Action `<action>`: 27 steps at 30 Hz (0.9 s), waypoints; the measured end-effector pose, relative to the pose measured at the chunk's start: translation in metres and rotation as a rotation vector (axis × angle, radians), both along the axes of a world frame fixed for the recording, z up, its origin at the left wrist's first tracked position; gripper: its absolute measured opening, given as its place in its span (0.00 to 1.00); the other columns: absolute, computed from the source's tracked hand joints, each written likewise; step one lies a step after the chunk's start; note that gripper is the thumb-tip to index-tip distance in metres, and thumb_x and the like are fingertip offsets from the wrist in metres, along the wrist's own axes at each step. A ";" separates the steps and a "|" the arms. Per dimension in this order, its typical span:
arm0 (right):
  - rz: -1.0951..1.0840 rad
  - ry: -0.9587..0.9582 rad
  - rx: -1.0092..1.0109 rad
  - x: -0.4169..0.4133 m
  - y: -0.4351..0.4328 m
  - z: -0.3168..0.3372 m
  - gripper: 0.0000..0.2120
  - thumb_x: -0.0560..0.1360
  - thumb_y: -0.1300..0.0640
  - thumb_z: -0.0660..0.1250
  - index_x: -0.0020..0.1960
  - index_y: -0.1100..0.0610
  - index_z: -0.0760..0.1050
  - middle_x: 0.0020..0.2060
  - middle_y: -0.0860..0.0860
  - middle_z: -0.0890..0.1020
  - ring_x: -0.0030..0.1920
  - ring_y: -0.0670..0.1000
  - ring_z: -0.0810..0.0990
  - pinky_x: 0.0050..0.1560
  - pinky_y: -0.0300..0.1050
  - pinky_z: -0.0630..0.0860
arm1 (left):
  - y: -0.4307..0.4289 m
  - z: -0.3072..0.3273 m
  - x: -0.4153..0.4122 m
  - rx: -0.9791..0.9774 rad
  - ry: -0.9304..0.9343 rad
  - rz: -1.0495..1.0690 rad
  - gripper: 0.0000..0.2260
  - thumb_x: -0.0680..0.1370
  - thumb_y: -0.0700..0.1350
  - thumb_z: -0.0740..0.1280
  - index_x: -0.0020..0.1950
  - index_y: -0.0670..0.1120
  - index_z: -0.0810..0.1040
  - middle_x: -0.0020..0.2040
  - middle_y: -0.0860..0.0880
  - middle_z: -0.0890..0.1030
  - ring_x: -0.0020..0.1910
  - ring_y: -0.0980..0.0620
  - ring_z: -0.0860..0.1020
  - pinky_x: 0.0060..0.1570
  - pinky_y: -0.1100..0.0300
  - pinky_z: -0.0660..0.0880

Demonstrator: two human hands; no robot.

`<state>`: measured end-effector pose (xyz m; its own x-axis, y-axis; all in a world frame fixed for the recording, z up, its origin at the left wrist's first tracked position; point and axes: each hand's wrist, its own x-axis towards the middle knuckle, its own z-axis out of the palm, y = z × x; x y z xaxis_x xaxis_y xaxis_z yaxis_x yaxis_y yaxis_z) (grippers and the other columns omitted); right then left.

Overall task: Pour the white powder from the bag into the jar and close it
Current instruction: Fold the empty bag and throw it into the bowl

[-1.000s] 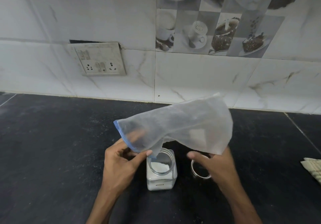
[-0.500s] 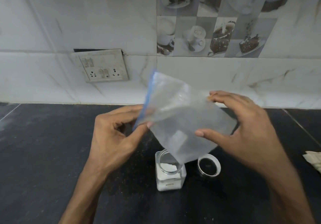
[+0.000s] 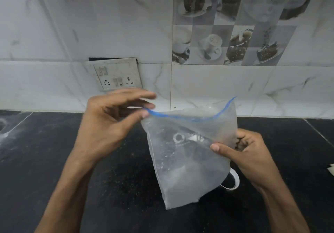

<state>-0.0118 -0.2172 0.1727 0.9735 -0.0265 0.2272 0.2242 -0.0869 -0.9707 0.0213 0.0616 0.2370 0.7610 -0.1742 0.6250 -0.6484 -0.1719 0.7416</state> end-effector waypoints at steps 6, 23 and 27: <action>-0.158 0.041 0.265 0.000 0.009 -0.019 0.29 0.55 0.45 0.84 0.44 0.66 0.80 0.41 0.68 0.83 0.39 0.60 0.84 0.41 0.50 0.83 | -0.010 -0.034 0.000 -0.340 0.197 0.206 0.23 0.73 0.45 0.75 0.67 0.46 0.75 0.57 0.52 0.84 0.57 0.54 0.82 0.56 0.66 0.77; -0.391 -0.082 0.283 -0.004 0.033 -0.016 0.19 0.75 0.72 0.66 0.60 0.55 0.73 0.59 0.45 0.83 0.47 0.51 0.87 0.43 0.40 0.82 | -0.036 -0.088 -0.006 -0.181 0.329 0.257 0.08 0.78 0.41 0.68 0.54 0.53 0.81 0.35 0.50 0.82 0.28 0.56 0.72 0.29 0.65 0.70; -0.319 -0.077 0.211 -0.005 0.031 -0.013 0.17 0.73 0.69 0.69 0.57 0.55 0.74 0.51 0.50 0.87 0.53 0.51 0.86 0.50 0.44 0.83 | -0.033 -0.086 -0.009 -0.165 0.455 0.244 0.17 0.72 0.43 0.74 0.60 0.54 0.81 0.50 0.64 0.85 0.48 0.63 0.81 0.47 0.75 0.75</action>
<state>-0.0165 -0.1857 0.1600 0.8890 -0.3795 0.2563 0.2908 0.0357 -0.9561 0.0127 0.0285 0.1515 0.9671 0.1140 0.2274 -0.2118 -0.1346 0.9680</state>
